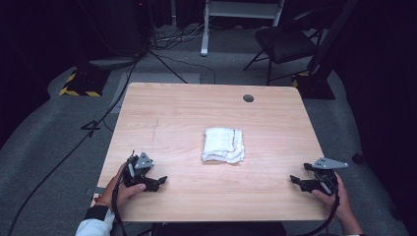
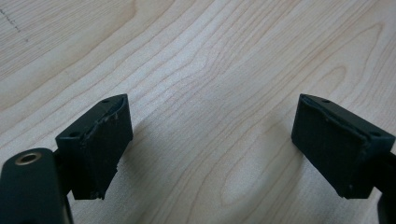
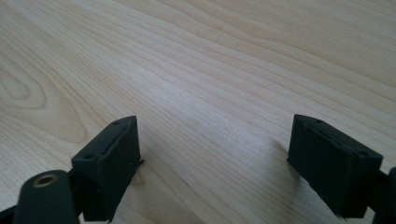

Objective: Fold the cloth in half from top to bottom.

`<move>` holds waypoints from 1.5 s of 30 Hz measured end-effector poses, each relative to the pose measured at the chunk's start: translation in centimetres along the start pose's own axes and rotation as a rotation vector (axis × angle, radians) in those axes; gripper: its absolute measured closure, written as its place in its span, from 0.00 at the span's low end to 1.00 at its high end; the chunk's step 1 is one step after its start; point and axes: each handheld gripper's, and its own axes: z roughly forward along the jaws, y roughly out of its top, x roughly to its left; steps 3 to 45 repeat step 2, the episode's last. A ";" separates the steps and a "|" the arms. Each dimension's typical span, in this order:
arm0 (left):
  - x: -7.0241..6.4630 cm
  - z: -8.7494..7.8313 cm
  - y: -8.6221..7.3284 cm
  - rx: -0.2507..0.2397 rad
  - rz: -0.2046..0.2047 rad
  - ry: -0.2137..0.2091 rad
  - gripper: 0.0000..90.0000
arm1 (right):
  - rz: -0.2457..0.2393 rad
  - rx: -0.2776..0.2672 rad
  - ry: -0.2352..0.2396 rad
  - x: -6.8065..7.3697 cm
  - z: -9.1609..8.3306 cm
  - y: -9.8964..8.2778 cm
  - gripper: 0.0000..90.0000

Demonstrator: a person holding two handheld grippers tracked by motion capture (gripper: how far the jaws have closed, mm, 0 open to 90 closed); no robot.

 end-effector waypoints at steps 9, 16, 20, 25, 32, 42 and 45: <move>0.0 0.0 0.0 0.000 0.001 0.000 0.14 | -0.001 0.000 0.000 0.0 0.0 0.0 0.19; 0.0 0.0 0.0 0.000 0.001 0.000 0.14 | -0.001 0.000 0.000 0.0 0.0 0.0 0.19; 0.0 0.0 0.0 0.000 0.001 0.000 0.14 | -0.001 0.000 0.000 0.0 0.0 0.0 0.19; 0.0 0.0 0.0 0.000 0.001 0.000 0.14 | -0.001 0.000 0.000 0.0 0.0 0.0 0.19; 0.0 0.0 0.0 0.000 0.001 0.000 0.14 | -0.001 0.000 0.000 0.0 0.0 0.0 0.19; 0.0 0.0 0.0 0.000 0.001 0.000 0.14 | -0.001 0.000 0.000 0.0 0.0 0.0 0.19; 0.0 0.0 0.0 0.000 0.001 0.000 0.14 | -0.001 0.000 0.000 0.0 0.0 0.0 0.19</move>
